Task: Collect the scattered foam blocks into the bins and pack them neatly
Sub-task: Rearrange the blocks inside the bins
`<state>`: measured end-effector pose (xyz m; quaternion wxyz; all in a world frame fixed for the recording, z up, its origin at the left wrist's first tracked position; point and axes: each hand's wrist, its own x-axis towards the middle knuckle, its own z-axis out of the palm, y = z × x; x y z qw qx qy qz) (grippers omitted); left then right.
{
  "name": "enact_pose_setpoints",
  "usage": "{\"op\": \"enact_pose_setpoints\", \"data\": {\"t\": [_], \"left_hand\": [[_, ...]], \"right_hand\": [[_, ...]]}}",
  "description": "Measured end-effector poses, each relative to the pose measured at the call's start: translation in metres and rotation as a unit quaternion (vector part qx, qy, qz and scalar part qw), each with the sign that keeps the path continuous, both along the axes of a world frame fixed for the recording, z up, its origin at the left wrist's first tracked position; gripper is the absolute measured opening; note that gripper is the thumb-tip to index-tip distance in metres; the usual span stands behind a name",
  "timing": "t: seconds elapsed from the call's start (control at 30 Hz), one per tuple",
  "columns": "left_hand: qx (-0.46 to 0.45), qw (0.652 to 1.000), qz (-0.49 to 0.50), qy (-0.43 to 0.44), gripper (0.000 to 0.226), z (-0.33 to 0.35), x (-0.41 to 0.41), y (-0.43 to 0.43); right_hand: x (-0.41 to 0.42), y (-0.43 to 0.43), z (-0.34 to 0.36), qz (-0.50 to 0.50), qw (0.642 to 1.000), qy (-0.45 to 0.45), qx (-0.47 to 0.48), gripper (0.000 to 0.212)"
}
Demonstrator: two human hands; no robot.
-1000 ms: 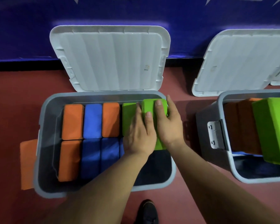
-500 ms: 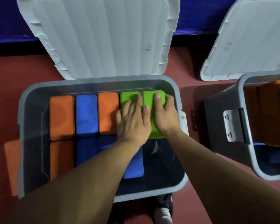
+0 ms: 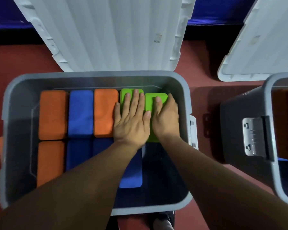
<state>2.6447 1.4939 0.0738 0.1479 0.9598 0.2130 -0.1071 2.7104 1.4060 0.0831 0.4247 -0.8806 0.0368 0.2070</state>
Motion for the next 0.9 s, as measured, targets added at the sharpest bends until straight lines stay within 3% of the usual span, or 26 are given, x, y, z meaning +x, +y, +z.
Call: {"op": "enact_pose_setpoints", "data": {"t": [0.17, 0.53, 0.7, 0.9], "left_hand": [[0.033, 0.999, -0.018, 0.005, 0.065, 0.002, -0.002, 0.013], [0.09, 0.993, -0.044, -0.062, 0.057, -0.023, -0.015, 0.024], [0.09, 0.991, -0.055, -0.08, 0.059, -0.023, -0.02, 0.021], [0.094, 0.99, -0.058, -0.084, 0.059, -0.026, -0.017, 0.024]], "right_hand": [[-0.015, -0.007, 0.003, 0.146, 0.986, -0.049, -0.057, 0.058], [-0.007, 0.001, -0.017, 0.156, 0.982, -0.053, -0.086, 0.059], [-0.001, 0.004, -0.007, 0.143, 0.987, -0.007, -0.078, 0.058], [-0.001, 0.006, -0.015, 0.126, 0.987, -0.043, -0.094, 0.057]]}}
